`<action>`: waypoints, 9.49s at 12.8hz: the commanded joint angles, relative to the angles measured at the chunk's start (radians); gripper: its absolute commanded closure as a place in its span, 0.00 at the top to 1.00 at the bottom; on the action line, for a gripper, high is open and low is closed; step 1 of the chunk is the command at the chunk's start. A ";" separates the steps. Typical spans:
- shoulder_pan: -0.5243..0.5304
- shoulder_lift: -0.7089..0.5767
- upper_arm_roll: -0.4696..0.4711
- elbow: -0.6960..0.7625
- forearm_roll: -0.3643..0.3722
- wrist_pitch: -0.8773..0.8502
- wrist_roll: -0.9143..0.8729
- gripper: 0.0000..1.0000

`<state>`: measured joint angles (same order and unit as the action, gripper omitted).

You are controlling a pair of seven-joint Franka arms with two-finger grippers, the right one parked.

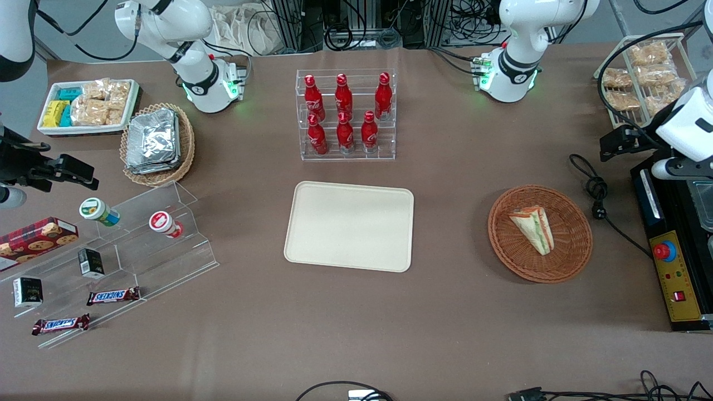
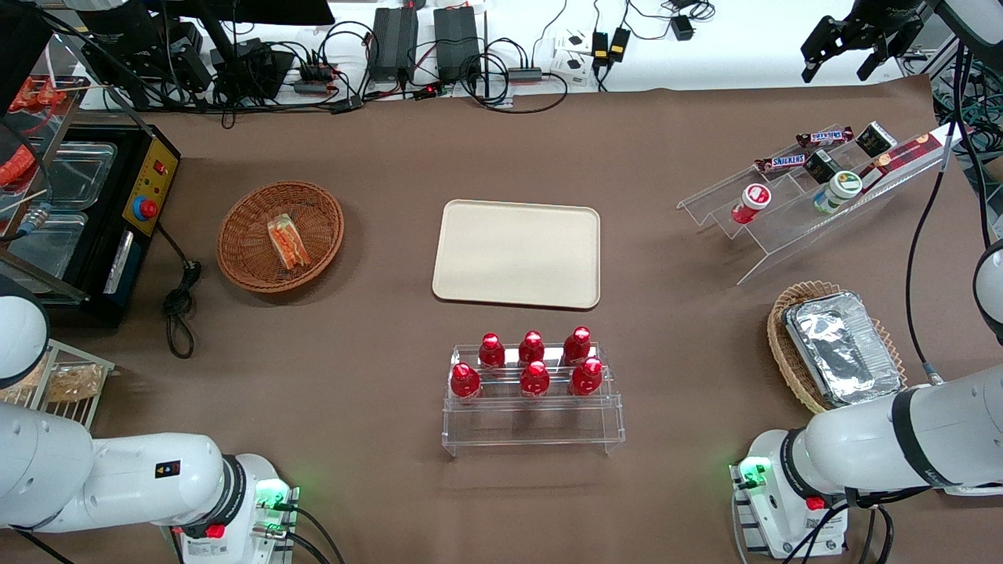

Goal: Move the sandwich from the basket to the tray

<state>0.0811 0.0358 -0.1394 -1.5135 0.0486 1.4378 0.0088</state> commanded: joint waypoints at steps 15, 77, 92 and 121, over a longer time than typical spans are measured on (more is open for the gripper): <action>0.000 0.098 0.000 0.013 0.002 0.018 -0.004 1.00; -0.056 0.320 -0.347 -0.020 -0.046 0.251 -0.408 0.02; -0.342 0.736 -0.342 -0.031 0.220 0.633 -0.704 0.04; 0.061 0.165 -0.339 0.204 0.097 -0.084 -0.091 1.00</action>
<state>0.0975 0.2228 -0.4735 -1.3903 0.1652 1.4540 -0.1781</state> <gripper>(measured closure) 0.000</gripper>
